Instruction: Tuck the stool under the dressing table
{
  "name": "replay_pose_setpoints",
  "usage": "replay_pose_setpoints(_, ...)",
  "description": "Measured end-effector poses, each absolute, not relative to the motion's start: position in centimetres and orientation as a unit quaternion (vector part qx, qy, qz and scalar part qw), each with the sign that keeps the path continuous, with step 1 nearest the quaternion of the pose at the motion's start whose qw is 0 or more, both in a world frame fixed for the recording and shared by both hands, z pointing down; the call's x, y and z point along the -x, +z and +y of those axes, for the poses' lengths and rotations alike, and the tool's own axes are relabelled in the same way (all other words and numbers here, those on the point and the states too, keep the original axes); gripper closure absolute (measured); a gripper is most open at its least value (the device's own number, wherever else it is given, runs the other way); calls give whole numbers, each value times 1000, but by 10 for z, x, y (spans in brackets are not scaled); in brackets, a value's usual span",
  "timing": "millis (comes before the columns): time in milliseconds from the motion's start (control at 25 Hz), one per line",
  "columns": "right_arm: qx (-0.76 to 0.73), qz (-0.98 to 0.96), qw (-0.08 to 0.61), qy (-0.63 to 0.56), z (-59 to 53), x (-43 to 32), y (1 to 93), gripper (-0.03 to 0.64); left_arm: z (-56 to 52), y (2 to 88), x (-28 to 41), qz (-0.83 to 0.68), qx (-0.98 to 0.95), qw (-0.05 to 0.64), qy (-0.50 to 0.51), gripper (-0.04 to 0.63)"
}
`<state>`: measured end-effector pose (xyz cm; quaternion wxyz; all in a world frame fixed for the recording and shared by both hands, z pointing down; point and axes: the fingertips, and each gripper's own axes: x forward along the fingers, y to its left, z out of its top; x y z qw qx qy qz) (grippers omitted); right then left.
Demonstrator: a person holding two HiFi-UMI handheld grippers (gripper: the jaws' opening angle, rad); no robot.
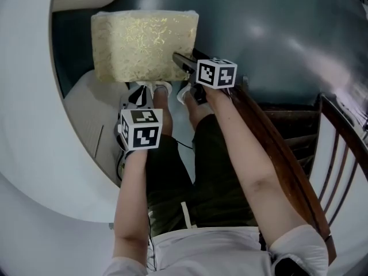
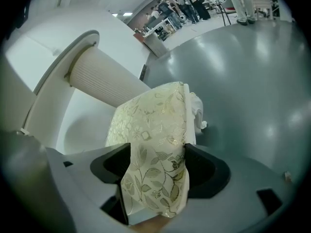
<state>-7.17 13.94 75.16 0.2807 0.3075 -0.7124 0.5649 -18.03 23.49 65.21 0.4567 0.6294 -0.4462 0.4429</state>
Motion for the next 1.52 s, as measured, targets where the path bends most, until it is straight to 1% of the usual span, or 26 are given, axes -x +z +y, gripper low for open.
replay_pose_setpoints(80,-307,-718,272,562,139,82,741,264,234,643,184,-461,-619,465,433,586)
replay_pose_setpoints(320,-301,-724,287,551,122,69,733,244,212,637,154,-475,-599,493,415,586)
replay_pose_setpoints(520,-308,-726,288,543,129,66,743,261,221,647,152,-469,-598,498,417,586)
replay_pose_setpoints(720,-290,-730,280,552,133,66,749,285,235,655,157,-455,-601,488,441,586)
replay_pose_setpoints(960,-279,-734,281,551,118,57,765,248,241,670,161,-454,-584,499,451,586)
replay_pose_setpoints(1080,-261,-730,274,569,113,54,772,219,238,672,154,-441,-592,491,463,586)
replay_pose_setpoints(1160,-245,-726,267,585,114,56,776,212,238,675,153,-436,-593,491,466,586)
replay_pose_setpoints(1240,-227,-722,261,599,116,58,776,216,236,677,152,-434,-590,497,465,586)
replay_pose_setpoints(1320,-209,-723,260,605,117,61,773,238,233,677,152,-430,-588,498,470,586)
replay_pose_setpoints(1440,-186,-731,256,605,118,67,769,311,229,680,154,-426,-589,495,476,586)
replay_pose_setpoints(1520,-183,-729,256,608,119,69,769,311,227,681,155,-425,-591,493,476,586)
